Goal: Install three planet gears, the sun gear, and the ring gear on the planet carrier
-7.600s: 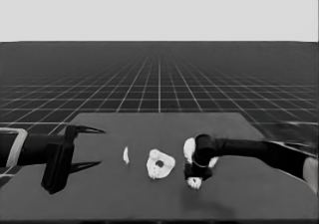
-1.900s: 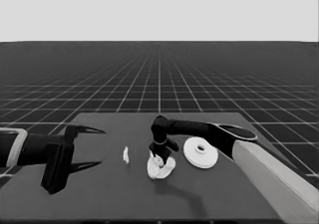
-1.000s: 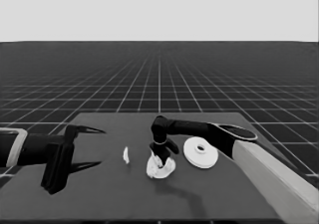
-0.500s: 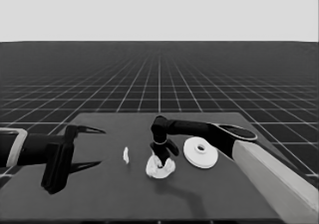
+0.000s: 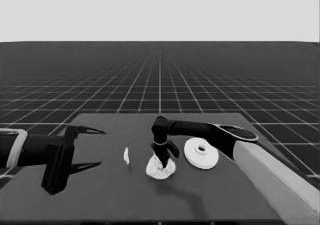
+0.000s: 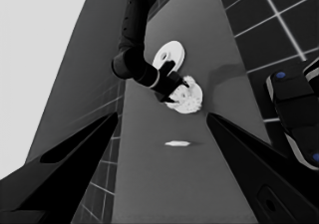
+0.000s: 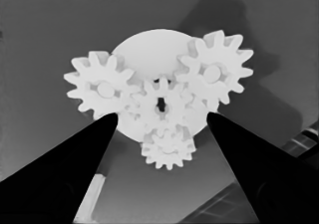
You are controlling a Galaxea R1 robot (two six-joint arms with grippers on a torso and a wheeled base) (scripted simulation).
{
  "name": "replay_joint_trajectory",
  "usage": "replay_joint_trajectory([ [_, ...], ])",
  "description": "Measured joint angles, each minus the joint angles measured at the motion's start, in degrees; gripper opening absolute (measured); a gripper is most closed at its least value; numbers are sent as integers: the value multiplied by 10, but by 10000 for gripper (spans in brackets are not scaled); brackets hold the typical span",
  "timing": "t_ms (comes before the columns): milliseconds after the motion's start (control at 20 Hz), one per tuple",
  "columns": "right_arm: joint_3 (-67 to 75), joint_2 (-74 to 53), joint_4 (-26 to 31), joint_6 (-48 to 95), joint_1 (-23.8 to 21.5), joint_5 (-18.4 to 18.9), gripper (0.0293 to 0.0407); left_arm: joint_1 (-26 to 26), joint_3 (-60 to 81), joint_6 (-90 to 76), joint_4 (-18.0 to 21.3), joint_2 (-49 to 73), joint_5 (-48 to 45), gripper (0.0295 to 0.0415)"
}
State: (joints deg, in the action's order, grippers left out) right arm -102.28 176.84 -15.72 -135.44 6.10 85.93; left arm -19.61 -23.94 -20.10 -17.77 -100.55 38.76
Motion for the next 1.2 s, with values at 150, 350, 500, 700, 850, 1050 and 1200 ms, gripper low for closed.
replay_joint_trajectory([
  [150,0,0,0,0,0,0,385,0,0,0,0,0,0,385],
  [350,37,-8,50,451,-62,23,388,0,0,0,0,0,0,385],
  [500,41,-9,63,549,-75,23,385,0,0,0,0,0,0,385],
  [700,42,-10,66,571,-78,22,385,0,0,0,0,0,0,385],
  [850,627,-562,-179,1047,98,-140,389,0,0,0,0,0,0,385],
  [1050,781,-739,-235,1158,138,-178,385,0,0,0,0,0,0,385],
  [1200,797,-756,-241,1170,141,-182,385,0,0,0,0,0,0,385],
])
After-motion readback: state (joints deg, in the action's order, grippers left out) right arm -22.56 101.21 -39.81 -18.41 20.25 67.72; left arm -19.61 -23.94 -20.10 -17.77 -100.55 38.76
